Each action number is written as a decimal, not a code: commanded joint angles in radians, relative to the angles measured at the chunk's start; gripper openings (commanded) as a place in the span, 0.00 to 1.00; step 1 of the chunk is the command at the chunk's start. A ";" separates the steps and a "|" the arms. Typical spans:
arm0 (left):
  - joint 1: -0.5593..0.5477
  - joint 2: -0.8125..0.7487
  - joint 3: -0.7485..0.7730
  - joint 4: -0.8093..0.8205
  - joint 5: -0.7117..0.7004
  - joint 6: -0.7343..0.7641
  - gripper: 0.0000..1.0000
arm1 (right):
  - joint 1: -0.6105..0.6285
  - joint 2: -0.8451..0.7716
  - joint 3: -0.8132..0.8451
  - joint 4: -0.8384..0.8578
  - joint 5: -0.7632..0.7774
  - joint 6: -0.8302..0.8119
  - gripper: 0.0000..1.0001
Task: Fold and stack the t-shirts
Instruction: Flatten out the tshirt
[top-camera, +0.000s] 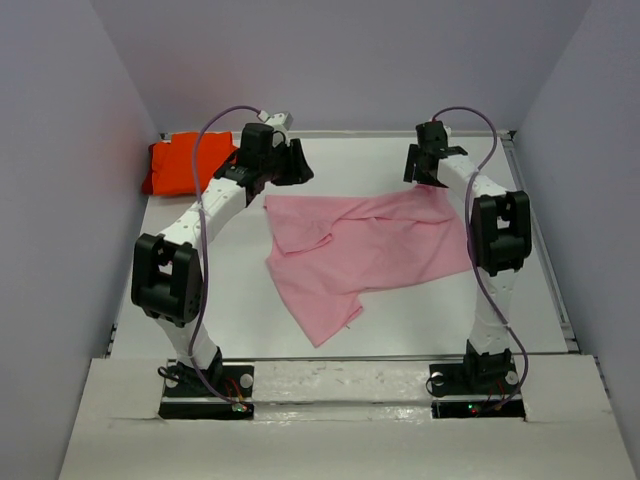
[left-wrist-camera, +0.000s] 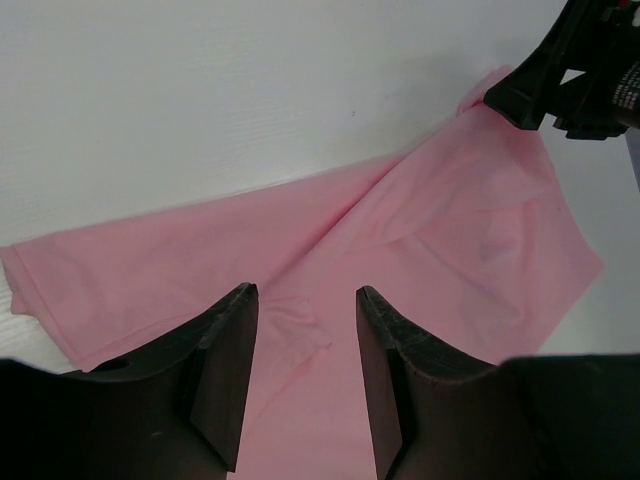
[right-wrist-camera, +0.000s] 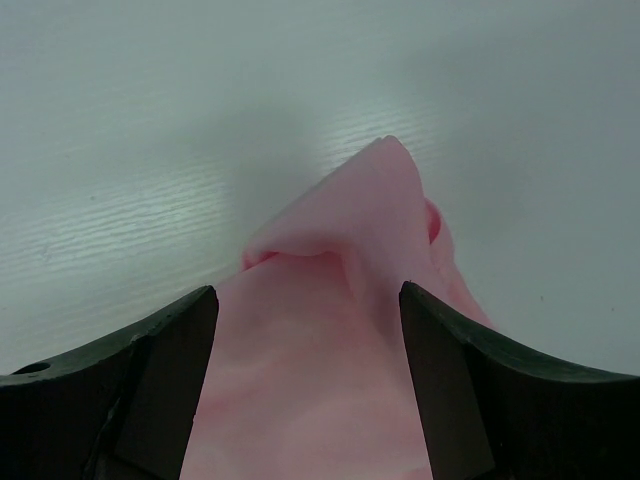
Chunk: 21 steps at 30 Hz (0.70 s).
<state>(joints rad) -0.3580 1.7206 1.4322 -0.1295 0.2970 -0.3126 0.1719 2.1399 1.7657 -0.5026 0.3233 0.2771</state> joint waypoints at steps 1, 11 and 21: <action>0.002 -0.055 -0.015 0.047 0.065 -0.014 0.53 | 0.008 0.035 0.077 -0.025 0.112 -0.027 0.79; 0.010 -0.062 -0.026 0.071 0.111 -0.029 0.53 | -0.011 0.115 0.144 -0.024 0.175 -0.076 0.79; 0.010 -0.053 -0.026 0.074 0.131 -0.028 0.53 | -0.052 0.175 0.155 -0.011 0.125 -0.072 0.53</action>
<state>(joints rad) -0.3511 1.7172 1.4155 -0.0925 0.3935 -0.3347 0.1356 2.2982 1.8885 -0.5331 0.4553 0.2085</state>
